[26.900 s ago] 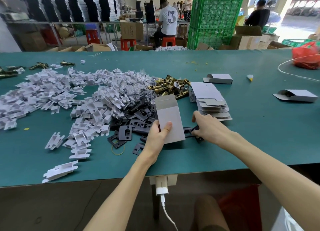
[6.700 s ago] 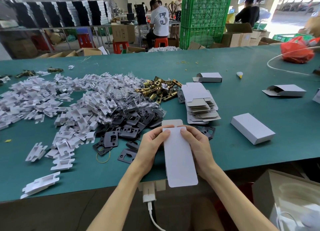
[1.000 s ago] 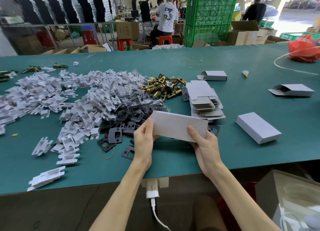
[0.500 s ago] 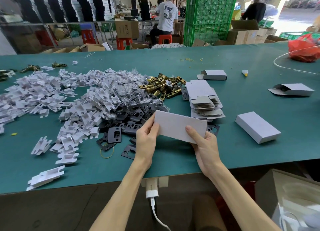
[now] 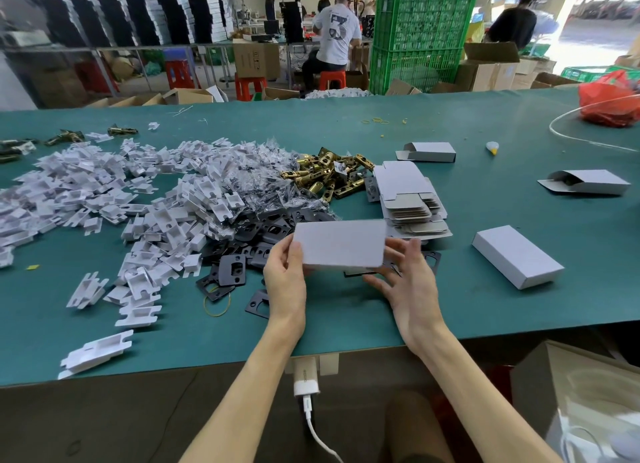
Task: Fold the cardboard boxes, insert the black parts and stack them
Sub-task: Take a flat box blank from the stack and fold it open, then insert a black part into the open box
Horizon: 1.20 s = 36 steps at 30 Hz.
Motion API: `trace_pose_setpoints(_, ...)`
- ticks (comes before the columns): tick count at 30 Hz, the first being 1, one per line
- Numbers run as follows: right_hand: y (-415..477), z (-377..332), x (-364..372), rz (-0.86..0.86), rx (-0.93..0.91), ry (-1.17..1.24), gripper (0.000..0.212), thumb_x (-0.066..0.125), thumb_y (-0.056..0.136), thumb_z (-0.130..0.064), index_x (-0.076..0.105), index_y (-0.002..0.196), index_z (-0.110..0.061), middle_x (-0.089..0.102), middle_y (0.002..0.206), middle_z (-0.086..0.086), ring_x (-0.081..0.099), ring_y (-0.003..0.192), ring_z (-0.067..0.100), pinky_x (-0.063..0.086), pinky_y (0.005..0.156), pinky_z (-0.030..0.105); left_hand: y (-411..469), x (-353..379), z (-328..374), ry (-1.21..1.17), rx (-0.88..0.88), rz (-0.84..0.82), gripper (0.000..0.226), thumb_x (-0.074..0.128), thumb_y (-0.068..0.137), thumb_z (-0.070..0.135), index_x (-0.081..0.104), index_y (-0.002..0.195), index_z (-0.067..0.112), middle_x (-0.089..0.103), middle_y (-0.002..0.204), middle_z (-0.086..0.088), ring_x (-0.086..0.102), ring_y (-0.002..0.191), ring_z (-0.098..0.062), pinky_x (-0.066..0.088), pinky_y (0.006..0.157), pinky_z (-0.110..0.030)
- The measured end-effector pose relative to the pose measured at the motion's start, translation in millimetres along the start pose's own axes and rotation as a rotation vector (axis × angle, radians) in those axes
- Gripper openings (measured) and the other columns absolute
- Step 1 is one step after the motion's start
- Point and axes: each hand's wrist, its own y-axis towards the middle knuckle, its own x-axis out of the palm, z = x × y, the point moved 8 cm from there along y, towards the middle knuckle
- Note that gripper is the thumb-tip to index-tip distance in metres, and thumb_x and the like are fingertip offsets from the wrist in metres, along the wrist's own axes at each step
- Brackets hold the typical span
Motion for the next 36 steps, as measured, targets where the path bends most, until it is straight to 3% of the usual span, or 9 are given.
trace_pose_setpoints(3, -0.6, -1.4, 3.7, -0.036, -0.036, -0.132, 0.03, 0.057, 0.104, -0.025, 0.058, 0.132, -0.017, 0.069, 0.126, 0.009, 0.071, 0.104, 0.023, 0.059, 0.076, 0.032, -2.1, 0.0, -1.8, 0.0, -0.05, 0.003, 0.011, 0.057, 0.106, 0.03, 0.057, 0.113, 0.021, 0.066, 0.122, -0.009, 0.063, 0.118, -0.027, 0.052, 0.105, -0.049)
trace_pose_setpoints(5, -4.5, -3.5, 16.5, -0.153, -0.136, -0.35, 0.059, 0.073, 0.093, -0.016, 0.049, 0.146, -0.025, 0.065, 0.133, -0.004, 0.065, 0.118, 0.012, 0.057, 0.086, 0.027, -5.0, 8.4, 3.3, 0.067, -0.012, -0.077, 0.011, 0.06, 0.105, 0.03, 0.061, 0.11, 0.019, 0.067, 0.117, -0.009, 0.064, 0.115, -0.029, 0.054, 0.098, -0.045)
trace_pose_setpoints(8, -8.9, -1.2, 29.5, -0.295, -0.149, -0.438, 0.084, 0.084, 0.08, -0.027, 0.041, 0.152, -0.03, 0.053, 0.148, -0.011, 0.052, 0.133, 0.005, 0.05, 0.098, 0.022, -7.5, 16.7, 4.5, 0.047, -0.014, -0.163, 0.015, 0.061, 0.105, 0.021, 0.066, 0.107, 0.008, 0.072, 0.109, -0.018, 0.069, 0.1, -0.028, 0.059, 0.084, -0.046)
trace_pose_setpoints(12, -8.8, 3.6, 33.7, -0.325, -0.152, -0.622, 0.073, 0.081, 0.085, -0.011, 0.051, 0.142, -0.046, 0.058, 0.141, -0.013, 0.065, 0.114, 0.013, 0.057, 0.095, 0.038, -10.6, 17.4, 8.2, 0.025, -0.027, -0.188, 0.024, 0.057, 0.107, 0.018, 0.072, 0.098, 0.001, 0.075, 0.078, -0.002, 0.067, 0.067, -0.011, 0.05, 0.052, -0.02)
trace_pose_setpoints(16, -8.8, 0.0, 30.1, -0.274, -0.183, -0.63, 0.064, 0.088, 0.075, -0.033, 0.056, 0.131, -0.038, 0.06, 0.134, -0.014, 0.062, 0.118, 0.02, 0.056, 0.097, 0.042, -17.4, 27.1, 13.3, 0.079, 0.008, -0.277, 0.044, 0.047, 0.111, 0.024, 0.071, 0.097, -0.011, 0.066, 0.068, -0.022, 0.055, 0.044, -0.022, 0.043, 0.038, -0.027)
trace_pose_setpoints(19, -8.2, 0.0, 26.4, -0.235, -0.191, -0.616, 0.056, 0.089, 0.076, -0.028, 0.059, 0.123, -0.032, 0.068, 0.116, -0.014, 0.064, 0.113, 0.015, 0.056, 0.095, 0.042, -17.9, 31.5, 12.5, 0.137, 0.04, -0.32, 0.039, 0.045, 0.112, 0.018, 0.072, 0.097, -0.006, 0.066, 0.082, -0.034, 0.059, 0.051, -0.027, 0.046, 0.041, -0.028)
trace_pose_setpoints(24, -8.2, -0.3, 24.7, -0.151, -0.235, -0.692, 0.044, 0.086, 0.078, -0.037, 0.061, 0.113, -0.035, 0.071, 0.106, -0.016, 0.065, 0.103, 0.007, 0.056, 0.083, 0.024, -19.8, 31.0, 17.8, 0.056, 0.056, -0.329, 0.041, 0.04, 0.113, 0.029, 0.076, 0.095, 0.021, 0.079, 0.092, -0.003, 0.073, 0.084, -0.013, 0.056, 0.067, -0.024)
trace_pose_setpoints(30, -4.1, 8.0, 22.5, -0.135, -0.18, -0.811, 0.041, 0.088, 0.075, -0.038, 0.069, 0.11, -0.03, 0.074, 0.101, -0.006, 0.068, 0.098, 0.015, 0.056, 0.089, 0.042, -25.4, 38.4, 21.8, -0.062, 0.055, -0.451, 0.046, 0.056, 0.095, 0.066, 0.076, 0.108, 0.026, 0.078, 0.108, -0.003, 0.072, 0.1, -0.014, 0.056, 0.082, -0.022)
trace_pose_setpoints(36, -5.3, 5.6, 24.2, -0.137, -0.182, -0.806, 0.039, 0.09, 0.074, -0.028, 0.071, 0.108, -0.024, 0.076, 0.096, -0.008, 0.072, 0.09, 0.008, 0.06, 0.084, 0.038, -26.3, 44.2, 18.7, -0.048, 0.061, -0.516, 0.04, 0.083, 0.082, 0.023, 0.069, 0.117, 0.008, 0.078, 0.108, -0.004, 0.073, 0.1, -0.013, 0.056, 0.08, -0.022)
